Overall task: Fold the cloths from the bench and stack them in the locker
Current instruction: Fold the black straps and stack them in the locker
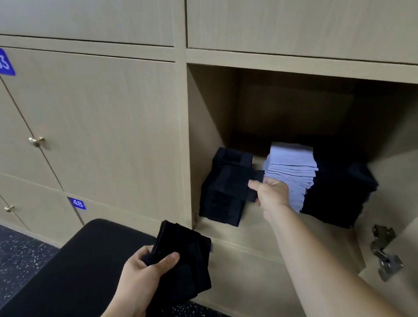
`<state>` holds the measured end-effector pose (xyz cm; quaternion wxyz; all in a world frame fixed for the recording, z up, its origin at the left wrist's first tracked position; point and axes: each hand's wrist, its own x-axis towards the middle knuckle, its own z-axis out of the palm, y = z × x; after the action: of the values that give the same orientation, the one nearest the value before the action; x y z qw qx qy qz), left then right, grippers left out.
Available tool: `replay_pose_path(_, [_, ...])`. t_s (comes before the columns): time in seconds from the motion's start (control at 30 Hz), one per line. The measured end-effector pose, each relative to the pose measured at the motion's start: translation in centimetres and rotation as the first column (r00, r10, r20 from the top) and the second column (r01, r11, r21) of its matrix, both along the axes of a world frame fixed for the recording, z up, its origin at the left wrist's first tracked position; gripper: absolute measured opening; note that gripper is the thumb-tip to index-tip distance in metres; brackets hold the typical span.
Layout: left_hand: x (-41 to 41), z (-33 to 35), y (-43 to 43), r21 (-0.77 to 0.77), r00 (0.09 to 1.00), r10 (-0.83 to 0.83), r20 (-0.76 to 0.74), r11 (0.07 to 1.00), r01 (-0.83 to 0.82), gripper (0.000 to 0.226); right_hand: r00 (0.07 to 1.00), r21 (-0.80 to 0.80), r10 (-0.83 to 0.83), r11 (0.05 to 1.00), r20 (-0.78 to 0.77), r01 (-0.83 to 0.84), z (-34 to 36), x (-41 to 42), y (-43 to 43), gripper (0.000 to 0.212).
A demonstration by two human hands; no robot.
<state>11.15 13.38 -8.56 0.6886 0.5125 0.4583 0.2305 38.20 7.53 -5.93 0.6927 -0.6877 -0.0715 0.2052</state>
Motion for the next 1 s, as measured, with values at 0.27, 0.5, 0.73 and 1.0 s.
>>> replay_pose_path(0.27, [1.1,-1.2,1.4,-0.013,1.0,-0.025,-0.001,1.0,0.025,0.021,0.998,-0.072,0.052,0.996,0.02,-0.051,-1.9,2.4,4.6,0.007])
replay_pose_path(0.5, [1.4,-2.1,2.0,-0.037,0.999,-0.026,0.023,0.999,0.026,0.023,0.953,-0.355,0.125,0.934,0.275,-0.02,-3.1,3.4,5.4,0.01])
replay_pose_path(0.73, [1.1,-2.3,2.0,-0.044,0.999,-0.025,0.038,0.999,0.027,0.026,0.886,-0.604,0.169,0.784,0.431,0.144,-2.1,2.9,5.1,0.014])
replay_pose_path(1.0, [0.6,-1.1,1.0,-0.068,0.996,-0.049,0.074,0.996,0.054,0.026,0.892,-0.547,0.15,0.828,0.426,0.122,-1.7,1.0,2.9,0.042])
